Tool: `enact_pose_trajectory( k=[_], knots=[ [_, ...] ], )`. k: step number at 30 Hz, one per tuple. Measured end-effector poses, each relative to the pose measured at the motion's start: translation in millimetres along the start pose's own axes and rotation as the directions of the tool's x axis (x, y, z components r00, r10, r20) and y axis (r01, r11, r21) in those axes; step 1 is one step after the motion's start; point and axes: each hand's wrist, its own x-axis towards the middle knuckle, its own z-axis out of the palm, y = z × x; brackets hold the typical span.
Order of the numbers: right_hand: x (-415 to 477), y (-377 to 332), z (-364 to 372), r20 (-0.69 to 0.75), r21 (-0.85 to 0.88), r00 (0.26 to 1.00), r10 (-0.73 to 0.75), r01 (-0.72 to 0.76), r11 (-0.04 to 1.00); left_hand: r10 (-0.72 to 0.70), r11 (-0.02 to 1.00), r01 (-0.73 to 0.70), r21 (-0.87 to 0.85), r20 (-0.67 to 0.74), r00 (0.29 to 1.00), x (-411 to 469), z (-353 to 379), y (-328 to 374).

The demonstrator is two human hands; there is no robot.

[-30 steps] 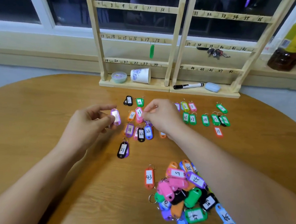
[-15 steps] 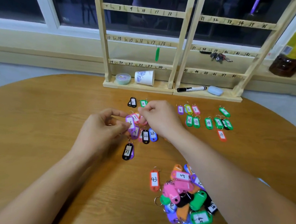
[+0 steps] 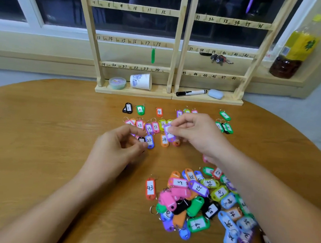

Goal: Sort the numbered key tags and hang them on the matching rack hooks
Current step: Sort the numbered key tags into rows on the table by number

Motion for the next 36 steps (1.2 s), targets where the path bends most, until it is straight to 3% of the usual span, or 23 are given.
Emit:
enact_pose_trajectory(
  k=[4,7,20,31,36],
  knots=[
    [1.8,14.6,-41.7,-0.115,0.001,0.992,0.05,-0.05,0.999,0.084,0.967,-0.099,0.236,0.071,0.994,-6.3,5.2,-2.1],
    [6.5,22.3,-53.5,-0.161,-0.028,0.984,0.074,-0.08,0.996,0.11,0.94,-0.136,0.314,0.097,0.989,-6.4,8.6,-1.1],
    [11.6,39.9,-57.0,-0.203,-0.302,0.973,0.111,-0.17,0.938,0.144,0.901,-0.202,0.384,0.174,0.974,-5.2,7.1,-6.8],
    [6.7,40.1,-43.9,-0.205,-0.473,0.979,0.002,-0.101,0.875,0.157,0.831,-0.28,0.481,0.28,0.947,-7.6,4.4,-9.2],
    [-24.3,33.4,-66.3,-0.13,-0.598,0.991,-0.014,-0.067,0.799,0.168,0.803,-0.334,0.494,0.349,0.922,-12.0,4.9,-9.4]
  ],
)
